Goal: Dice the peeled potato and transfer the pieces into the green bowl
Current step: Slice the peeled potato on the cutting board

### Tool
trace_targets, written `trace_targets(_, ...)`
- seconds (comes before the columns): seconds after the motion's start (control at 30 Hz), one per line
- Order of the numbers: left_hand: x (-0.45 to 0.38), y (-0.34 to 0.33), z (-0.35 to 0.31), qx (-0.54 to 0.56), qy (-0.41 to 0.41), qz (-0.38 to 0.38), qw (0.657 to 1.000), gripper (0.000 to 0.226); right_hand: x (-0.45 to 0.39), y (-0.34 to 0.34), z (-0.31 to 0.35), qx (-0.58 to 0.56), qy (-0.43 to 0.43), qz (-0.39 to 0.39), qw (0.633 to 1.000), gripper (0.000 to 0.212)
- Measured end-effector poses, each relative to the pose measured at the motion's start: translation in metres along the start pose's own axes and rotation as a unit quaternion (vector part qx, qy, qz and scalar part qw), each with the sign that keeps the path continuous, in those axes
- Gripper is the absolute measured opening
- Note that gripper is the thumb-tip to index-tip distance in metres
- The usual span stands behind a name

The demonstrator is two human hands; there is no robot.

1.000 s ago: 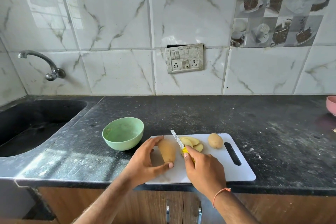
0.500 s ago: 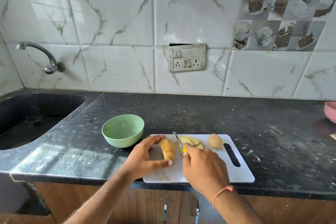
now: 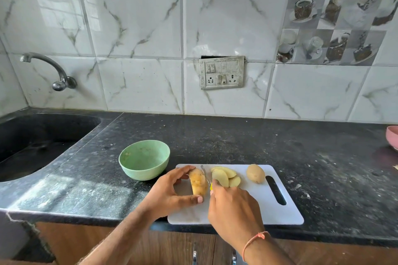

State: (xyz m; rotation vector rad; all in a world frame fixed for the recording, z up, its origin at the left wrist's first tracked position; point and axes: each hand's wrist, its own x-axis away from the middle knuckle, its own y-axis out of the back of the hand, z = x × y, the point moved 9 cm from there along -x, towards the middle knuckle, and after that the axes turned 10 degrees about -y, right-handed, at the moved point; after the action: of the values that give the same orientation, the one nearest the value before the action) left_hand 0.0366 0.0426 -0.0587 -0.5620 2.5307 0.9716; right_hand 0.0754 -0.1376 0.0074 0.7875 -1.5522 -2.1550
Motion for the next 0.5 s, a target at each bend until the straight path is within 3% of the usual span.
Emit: trace_targets(0.5, 0.002, -0.001, 0.001, -0.008, 0.003, 0.009, 1.0, 0.087, 0.003, -0.007, 0.007, 0.032, -0.001, 0.045, 0.998, 0.033)
